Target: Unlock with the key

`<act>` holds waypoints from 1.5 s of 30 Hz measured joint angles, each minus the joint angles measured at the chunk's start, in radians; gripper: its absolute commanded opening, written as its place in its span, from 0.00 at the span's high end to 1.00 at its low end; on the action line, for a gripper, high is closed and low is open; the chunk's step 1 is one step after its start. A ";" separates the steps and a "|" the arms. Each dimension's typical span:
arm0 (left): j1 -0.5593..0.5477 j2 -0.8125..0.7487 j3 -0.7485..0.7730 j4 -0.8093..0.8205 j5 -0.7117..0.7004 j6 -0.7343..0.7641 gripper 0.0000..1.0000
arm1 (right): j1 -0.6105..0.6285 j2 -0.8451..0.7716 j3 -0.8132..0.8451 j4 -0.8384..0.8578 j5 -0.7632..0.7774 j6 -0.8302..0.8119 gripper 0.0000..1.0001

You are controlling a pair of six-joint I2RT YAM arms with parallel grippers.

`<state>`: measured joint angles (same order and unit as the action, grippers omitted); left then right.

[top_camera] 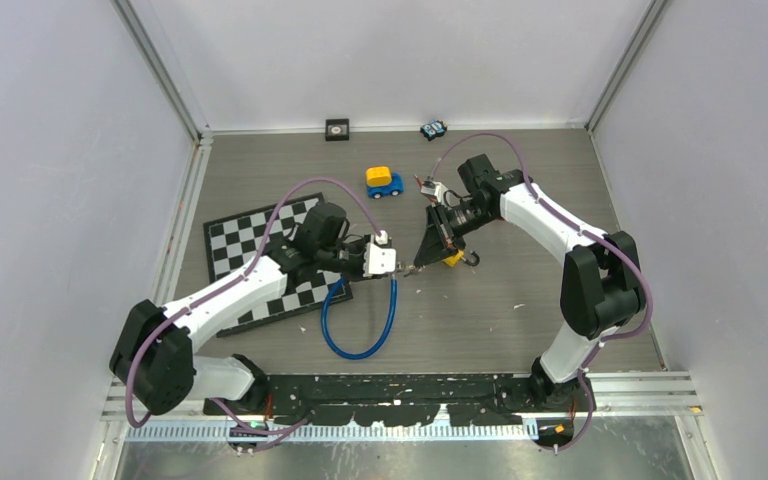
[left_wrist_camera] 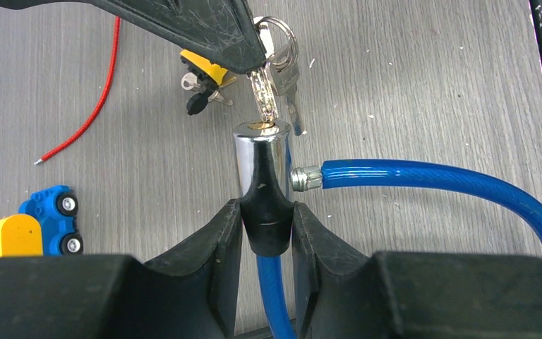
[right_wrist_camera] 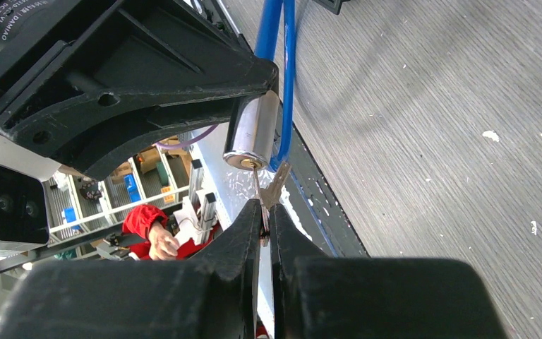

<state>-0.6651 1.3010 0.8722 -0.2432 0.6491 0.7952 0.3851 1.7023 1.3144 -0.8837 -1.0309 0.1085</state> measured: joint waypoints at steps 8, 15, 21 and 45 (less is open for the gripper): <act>0.000 -0.006 -0.005 0.001 0.003 0.005 1.00 | 0.000 0.000 0.000 0.000 0.001 0.000 1.00; 0.000 -0.006 -0.005 0.001 0.006 0.008 1.00 | 0.000 0.000 0.000 0.000 0.001 0.001 1.00; 0.003 -0.006 -0.007 0.000 0.022 0.021 1.00 | 0.000 0.000 0.000 0.000 0.001 0.003 0.99; 0.009 -0.006 -0.026 0.031 0.034 -0.051 1.00 | 0.000 0.000 -0.010 0.033 0.038 0.032 0.99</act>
<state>-0.6563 1.2949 0.8467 -0.2127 0.6827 0.7444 0.3851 1.7023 1.3045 -0.8509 -0.9928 0.1410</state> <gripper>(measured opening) 0.291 0.113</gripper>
